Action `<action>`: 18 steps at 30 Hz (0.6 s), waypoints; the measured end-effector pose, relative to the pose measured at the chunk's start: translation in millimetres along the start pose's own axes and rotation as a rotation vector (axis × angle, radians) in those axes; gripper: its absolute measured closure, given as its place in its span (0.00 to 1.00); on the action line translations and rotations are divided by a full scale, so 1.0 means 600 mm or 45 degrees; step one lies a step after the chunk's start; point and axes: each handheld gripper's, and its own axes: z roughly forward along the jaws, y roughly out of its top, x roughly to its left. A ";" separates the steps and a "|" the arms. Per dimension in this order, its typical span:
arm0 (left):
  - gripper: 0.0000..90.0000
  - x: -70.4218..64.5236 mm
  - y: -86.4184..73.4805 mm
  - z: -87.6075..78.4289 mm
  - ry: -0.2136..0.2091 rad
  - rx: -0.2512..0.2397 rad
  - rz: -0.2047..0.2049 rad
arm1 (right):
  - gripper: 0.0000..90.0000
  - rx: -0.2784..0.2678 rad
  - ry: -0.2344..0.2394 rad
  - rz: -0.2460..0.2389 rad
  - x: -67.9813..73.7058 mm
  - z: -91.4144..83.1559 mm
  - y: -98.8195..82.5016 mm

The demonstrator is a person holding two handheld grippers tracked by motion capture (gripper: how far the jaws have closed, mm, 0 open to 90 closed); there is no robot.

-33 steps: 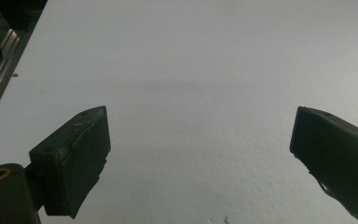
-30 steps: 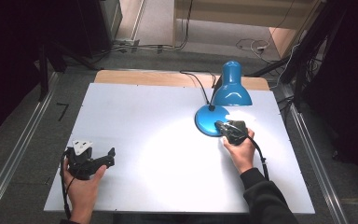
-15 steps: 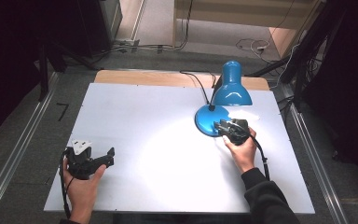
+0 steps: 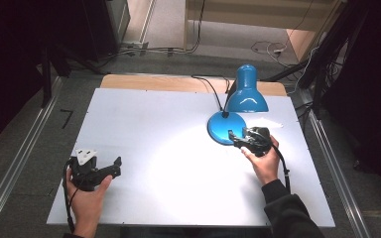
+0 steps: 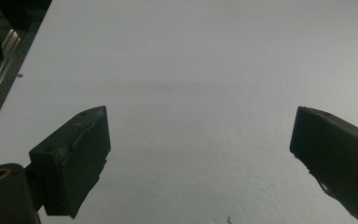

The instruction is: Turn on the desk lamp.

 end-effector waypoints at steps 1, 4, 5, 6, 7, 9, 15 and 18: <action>0.07 0.000 0.000 0.000 0.000 -0.001 0.000 | 0.34 0.003 0.002 -0.004 0.000 -0.002 0.000; 0.07 0.000 0.000 -0.001 0.002 -0.007 -0.001 | 0.34 0.005 0.007 0.000 0.002 -0.008 -0.004; 0.07 0.001 0.000 -0.002 0.001 -0.008 0.000 | 0.33 0.006 0.005 0.001 0.001 -0.010 -0.006; 0.07 0.001 0.000 -0.002 0.001 -0.008 -0.001 | 0.33 0.003 0.008 0.002 0.001 -0.012 -0.006; 0.07 0.001 0.000 -0.002 0.000 -0.008 -0.001 | 0.32 0.002 0.006 0.003 0.000 -0.015 -0.007; 0.07 0.001 0.000 -0.002 0.001 -0.010 -0.004 | 0.32 0.001 0.009 0.009 -0.002 -0.020 -0.009; 0.07 0.003 0.001 -0.003 -0.003 -0.011 -0.009 | 0.31 0.005 -0.003 0.005 -0.005 -0.030 -0.017; 0.07 0.003 0.001 -0.003 -0.003 -0.012 -0.012 | 0.31 0.001 -0.002 0.002 -0.006 -0.038 -0.021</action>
